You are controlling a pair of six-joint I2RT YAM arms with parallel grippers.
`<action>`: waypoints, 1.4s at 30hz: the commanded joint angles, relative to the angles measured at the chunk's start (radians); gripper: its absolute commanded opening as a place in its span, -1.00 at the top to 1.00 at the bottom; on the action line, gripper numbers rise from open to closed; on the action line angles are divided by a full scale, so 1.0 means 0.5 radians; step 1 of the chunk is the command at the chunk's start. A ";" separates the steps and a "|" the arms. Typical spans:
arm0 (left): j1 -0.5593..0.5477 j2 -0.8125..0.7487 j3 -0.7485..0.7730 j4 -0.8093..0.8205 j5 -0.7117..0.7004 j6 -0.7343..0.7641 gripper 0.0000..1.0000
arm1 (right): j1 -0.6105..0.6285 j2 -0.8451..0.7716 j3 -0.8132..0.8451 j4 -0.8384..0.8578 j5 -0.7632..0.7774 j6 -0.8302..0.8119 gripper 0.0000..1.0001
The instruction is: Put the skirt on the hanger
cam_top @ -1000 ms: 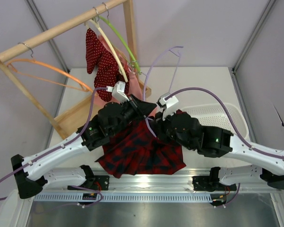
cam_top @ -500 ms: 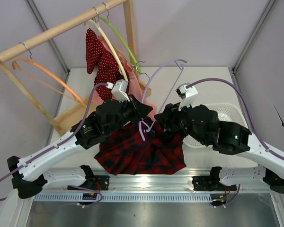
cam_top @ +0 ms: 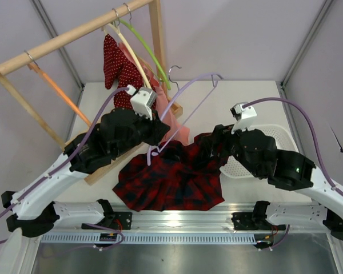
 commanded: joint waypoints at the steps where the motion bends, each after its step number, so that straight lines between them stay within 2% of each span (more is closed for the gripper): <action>1: -0.011 0.066 0.265 -0.210 -0.072 0.355 1.00 | -0.030 -0.056 -0.086 0.075 -0.080 0.007 -0.35; 5: -0.011 0.073 0.381 -0.330 -0.079 0.490 1.00 | -0.017 -0.047 -0.301 0.295 -0.293 -0.055 -0.38; 8: -0.011 0.082 0.461 -0.412 0.017 0.552 1.00 | -0.023 0.006 -0.354 0.259 -0.162 -0.015 -0.43; 11: -0.011 0.073 0.468 -0.599 -0.041 0.540 1.00 | -0.118 0.027 -0.250 0.024 0.072 0.187 -0.46; 17: -0.011 -0.136 0.287 -0.735 -0.091 0.466 1.00 | -0.486 -0.144 -0.402 0.029 -0.219 0.133 -0.40; 23: -0.011 -0.320 0.198 -0.744 0.044 0.426 1.00 | -0.606 -0.117 -0.574 0.112 -0.382 -0.067 -0.37; 26: -0.011 -0.351 0.207 -0.775 0.050 0.405 1.00 | -0.683 -0.050 -0.541 0.161 -0.437 -0.082 -0.23; 29: -0.011 -0.388 0.192 -0.769 0.069 0.402 0.99 | -0.711 0.045 -0.470 0.173 -0.532 -0.128 -0.22; 34: -0.011 -0.437 0.130 -0.726 0.078 0.392 0.99 | -0.704 0.171 -0.351 0.225 -0.723 -0.230 -0.23; 42: -0.011 -0.523 -0.017 -0.603 0.096 0.365 1.00 | -0.674 0.364 -0.182 0.182 -0.683 -0.055 -0.34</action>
